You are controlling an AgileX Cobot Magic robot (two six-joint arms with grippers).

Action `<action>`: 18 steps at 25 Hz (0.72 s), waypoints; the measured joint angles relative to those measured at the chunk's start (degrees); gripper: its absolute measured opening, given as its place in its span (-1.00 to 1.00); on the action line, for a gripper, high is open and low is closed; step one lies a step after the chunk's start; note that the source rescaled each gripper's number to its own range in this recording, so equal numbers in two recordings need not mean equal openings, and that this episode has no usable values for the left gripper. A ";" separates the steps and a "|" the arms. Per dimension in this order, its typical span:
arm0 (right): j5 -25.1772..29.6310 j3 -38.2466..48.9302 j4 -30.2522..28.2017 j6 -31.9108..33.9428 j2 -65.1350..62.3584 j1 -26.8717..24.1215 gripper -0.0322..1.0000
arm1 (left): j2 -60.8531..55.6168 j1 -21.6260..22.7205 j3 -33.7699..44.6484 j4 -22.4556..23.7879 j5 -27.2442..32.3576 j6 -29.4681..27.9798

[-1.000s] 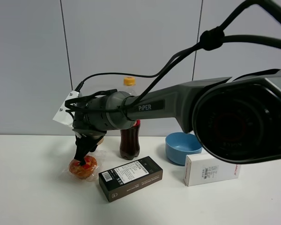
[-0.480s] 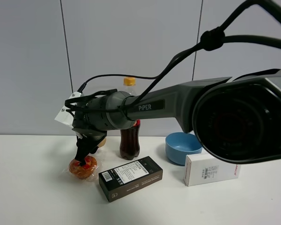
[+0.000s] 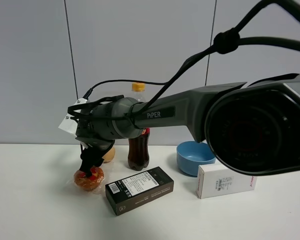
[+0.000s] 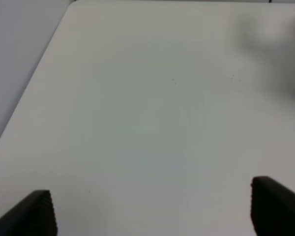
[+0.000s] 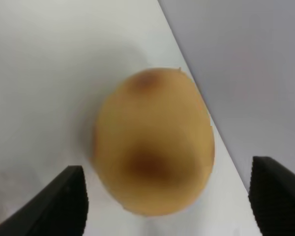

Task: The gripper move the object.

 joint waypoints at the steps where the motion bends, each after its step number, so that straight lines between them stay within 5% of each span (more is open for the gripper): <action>1: 0.44 0.00 0.05 0.25 0.00 0.00 0.35 | 0.00 0.00 0.00 0.00 0.00 0.00; 18: 6.54 0.00 10.33 0.59 -13.06 8.18 0.38 | 0.00 0.00 0.00 0.00 0.00 0.00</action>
